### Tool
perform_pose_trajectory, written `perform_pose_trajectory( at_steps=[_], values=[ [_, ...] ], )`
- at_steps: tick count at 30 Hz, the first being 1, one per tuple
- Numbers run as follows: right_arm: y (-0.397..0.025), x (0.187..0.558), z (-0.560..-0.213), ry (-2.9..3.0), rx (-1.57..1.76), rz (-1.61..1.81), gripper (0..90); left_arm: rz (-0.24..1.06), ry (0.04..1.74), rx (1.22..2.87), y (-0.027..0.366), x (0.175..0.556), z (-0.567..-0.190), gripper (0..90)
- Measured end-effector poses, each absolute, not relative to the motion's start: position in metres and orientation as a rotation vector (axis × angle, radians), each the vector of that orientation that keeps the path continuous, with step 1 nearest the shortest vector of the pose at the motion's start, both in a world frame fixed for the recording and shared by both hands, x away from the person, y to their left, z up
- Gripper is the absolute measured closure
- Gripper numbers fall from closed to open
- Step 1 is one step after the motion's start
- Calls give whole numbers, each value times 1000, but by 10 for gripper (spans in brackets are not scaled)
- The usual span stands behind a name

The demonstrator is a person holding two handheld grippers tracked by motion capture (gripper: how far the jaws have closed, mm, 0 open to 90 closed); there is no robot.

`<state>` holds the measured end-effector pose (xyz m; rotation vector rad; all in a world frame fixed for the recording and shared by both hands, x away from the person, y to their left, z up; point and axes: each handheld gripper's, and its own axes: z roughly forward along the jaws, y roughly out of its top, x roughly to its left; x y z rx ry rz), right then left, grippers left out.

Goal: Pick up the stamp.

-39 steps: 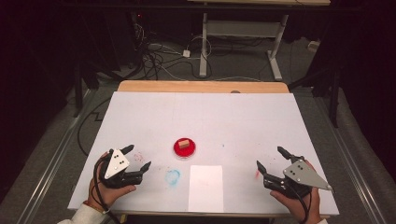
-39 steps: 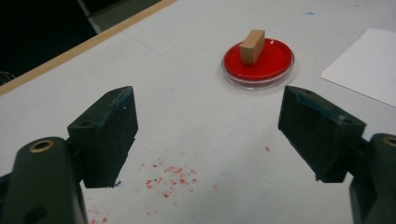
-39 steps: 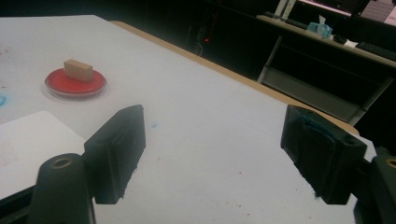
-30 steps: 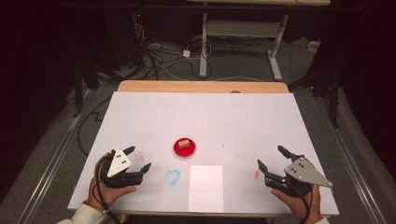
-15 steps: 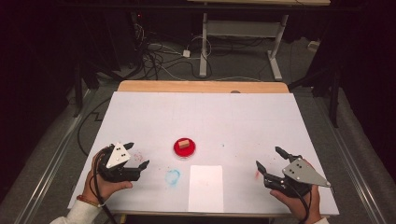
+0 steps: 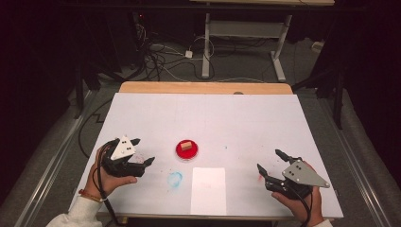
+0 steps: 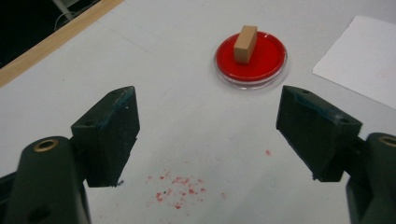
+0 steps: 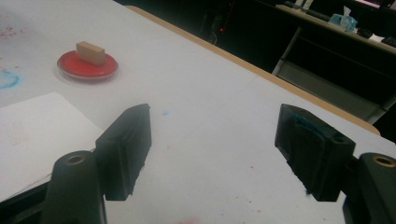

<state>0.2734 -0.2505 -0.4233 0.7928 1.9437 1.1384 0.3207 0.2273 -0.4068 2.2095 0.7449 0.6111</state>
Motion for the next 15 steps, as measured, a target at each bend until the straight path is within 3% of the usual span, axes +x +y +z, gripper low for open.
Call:
perform_pose_trajectory(
  at_steps=[15],
  values=[
    [-253,277,-425,1931,803,1131,278,585,693,2256,204,338,-395,220]
  ],
)
